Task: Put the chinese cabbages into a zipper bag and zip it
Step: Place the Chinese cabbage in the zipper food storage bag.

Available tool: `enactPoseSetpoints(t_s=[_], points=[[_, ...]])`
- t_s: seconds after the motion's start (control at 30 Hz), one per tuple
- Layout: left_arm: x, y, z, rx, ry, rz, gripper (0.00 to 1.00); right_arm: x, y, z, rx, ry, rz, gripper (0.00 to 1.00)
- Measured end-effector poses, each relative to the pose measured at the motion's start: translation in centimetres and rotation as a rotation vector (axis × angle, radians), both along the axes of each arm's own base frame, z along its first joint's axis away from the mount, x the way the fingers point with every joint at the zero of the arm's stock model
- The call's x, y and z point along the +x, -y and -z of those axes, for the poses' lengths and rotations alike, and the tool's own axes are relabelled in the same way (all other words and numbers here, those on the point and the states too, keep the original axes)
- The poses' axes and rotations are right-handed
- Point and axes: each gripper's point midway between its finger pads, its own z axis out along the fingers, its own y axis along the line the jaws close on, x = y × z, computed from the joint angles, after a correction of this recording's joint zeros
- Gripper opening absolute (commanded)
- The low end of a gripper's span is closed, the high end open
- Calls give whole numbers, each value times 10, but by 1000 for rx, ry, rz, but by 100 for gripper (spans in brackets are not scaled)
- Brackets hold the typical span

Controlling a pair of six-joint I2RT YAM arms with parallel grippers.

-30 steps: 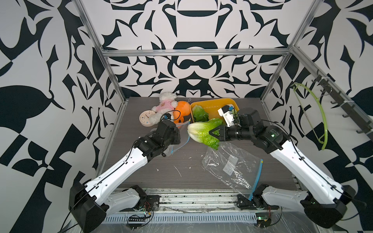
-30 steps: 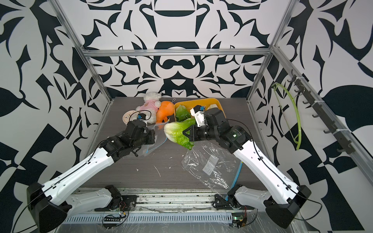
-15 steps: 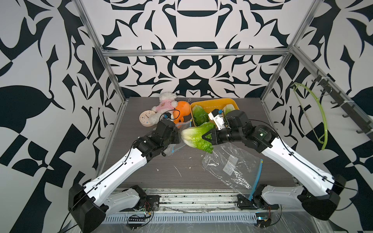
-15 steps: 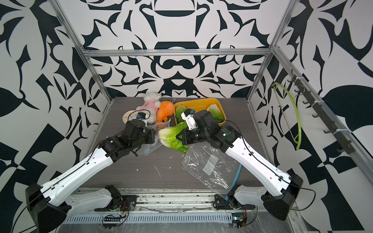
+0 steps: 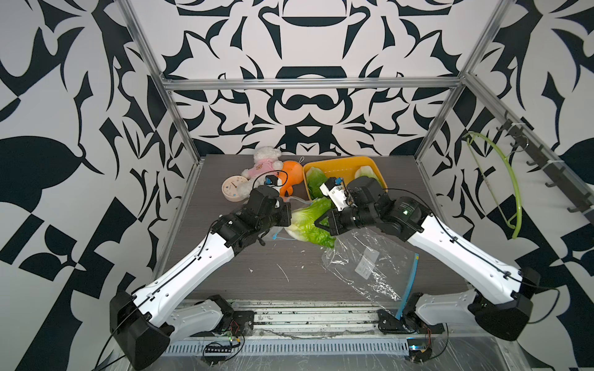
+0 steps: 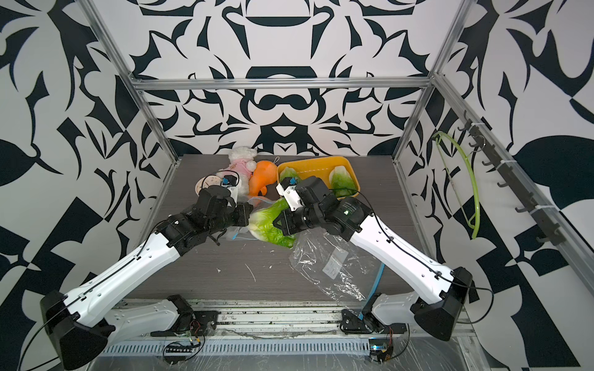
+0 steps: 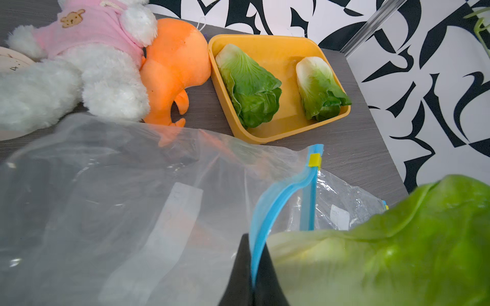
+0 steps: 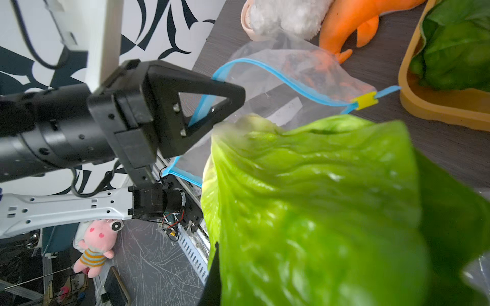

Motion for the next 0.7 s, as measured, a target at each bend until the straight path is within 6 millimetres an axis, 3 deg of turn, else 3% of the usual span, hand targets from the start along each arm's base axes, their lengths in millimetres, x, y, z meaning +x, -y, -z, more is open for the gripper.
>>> enactPoseSetpoints(t_s=[0.43, 0.7], points=[[6, 9, -9, -59, 0, -8, 0, -7, -20, 22, -89, -31, -83, 0], [11, 11, -18, -134, -1, -51, 0, 6, -32, 5, -6, -21, -10, 0]])
